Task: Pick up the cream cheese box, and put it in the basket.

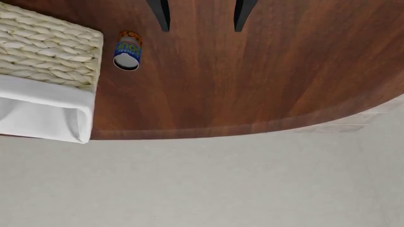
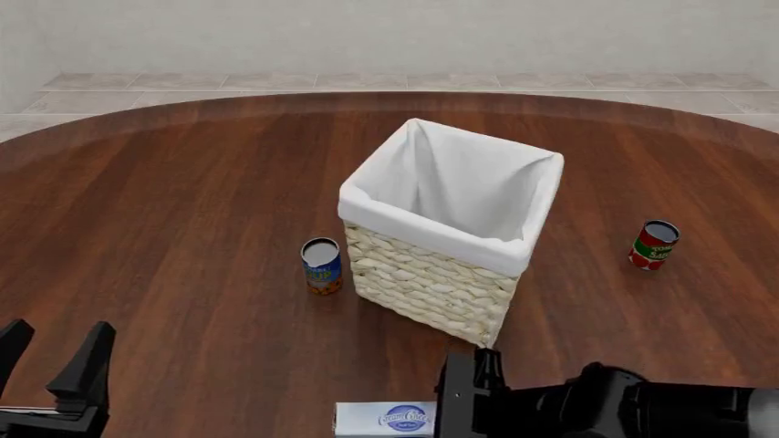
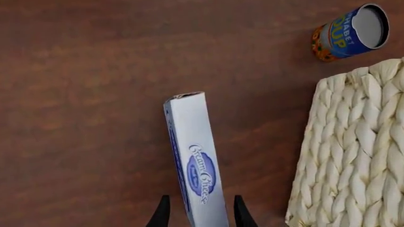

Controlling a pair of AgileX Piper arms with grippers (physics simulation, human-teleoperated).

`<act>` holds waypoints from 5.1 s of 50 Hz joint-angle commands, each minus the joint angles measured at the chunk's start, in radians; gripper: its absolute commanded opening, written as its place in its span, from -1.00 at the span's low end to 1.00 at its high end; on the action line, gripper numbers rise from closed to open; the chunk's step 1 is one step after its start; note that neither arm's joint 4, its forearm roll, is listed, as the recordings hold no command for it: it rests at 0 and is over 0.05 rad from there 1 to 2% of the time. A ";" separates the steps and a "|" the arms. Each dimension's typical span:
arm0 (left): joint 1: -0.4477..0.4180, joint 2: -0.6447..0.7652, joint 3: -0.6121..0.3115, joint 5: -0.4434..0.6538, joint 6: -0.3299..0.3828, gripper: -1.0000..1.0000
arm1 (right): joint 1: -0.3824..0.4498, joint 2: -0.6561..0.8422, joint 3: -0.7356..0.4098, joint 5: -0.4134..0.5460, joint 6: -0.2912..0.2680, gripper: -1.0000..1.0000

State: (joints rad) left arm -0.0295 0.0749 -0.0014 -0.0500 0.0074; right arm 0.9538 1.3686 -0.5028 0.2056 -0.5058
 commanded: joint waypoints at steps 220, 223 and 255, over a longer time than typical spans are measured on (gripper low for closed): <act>-0.003 -0.028 -0.001 0.019 0.001 1.00 | -0.102 -0.418 -0.437 0.290 -0.139 -1.00; -0.002 -0.028 -0.001 0.019 0.001 1.00 | -0.107 -0.415 -0.441 0.288 -0.145 -1.00; -0.002 -0.027 -0.001 0.019 0.001 1.00 | -0.204 -0.403 -0.475 0.254 -0.188 -1.00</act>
State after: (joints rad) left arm -0.0317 0.0472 -0.0025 -0.0306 0.0081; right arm 0.7768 0.9659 -0.9631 0.4726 -0.6983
